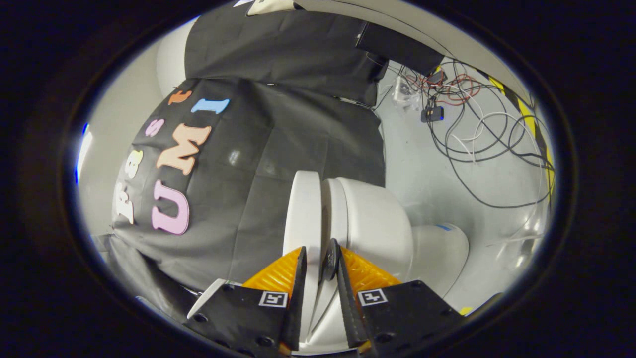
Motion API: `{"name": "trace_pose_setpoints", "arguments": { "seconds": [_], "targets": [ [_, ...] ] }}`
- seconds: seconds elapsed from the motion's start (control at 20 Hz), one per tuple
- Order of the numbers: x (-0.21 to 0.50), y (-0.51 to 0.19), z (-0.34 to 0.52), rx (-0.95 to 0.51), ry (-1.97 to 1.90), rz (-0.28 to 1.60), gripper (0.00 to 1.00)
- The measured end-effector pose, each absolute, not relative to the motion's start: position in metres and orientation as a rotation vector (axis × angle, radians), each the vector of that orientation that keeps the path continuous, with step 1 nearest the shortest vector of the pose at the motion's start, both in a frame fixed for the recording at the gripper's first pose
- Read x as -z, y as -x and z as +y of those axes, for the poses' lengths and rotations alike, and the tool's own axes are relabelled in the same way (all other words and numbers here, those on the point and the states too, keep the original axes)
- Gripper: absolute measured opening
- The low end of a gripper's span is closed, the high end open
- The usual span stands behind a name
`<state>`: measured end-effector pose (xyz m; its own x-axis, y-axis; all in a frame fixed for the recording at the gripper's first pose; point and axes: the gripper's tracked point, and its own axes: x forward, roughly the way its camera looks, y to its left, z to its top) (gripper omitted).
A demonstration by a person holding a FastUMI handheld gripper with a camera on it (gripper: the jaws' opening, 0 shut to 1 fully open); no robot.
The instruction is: Open the toilet lid.
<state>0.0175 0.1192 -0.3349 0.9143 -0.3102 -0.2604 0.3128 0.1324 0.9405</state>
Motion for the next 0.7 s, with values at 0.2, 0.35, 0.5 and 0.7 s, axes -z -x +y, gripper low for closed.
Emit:
{"name": "trace_pose_setpoints", "arguments": {
  "seconds": [0.2, 0.35, 0.5, 0.7],
  "targets": [
    [0.346, -0.03, 0.118, 0.505, -1.372, -0.008, 0.21],
    [0.345, -0.017, 0.116, 0.517, -1.379, 0.021, 0.05],
    [0.346, -0.015, 0.116, 0.517, -1.328, 0.042, 0.05],
    [0.344, -0.014, 0.118, 0.52, -1.264, 0.1, 0.06]
  ]
}}
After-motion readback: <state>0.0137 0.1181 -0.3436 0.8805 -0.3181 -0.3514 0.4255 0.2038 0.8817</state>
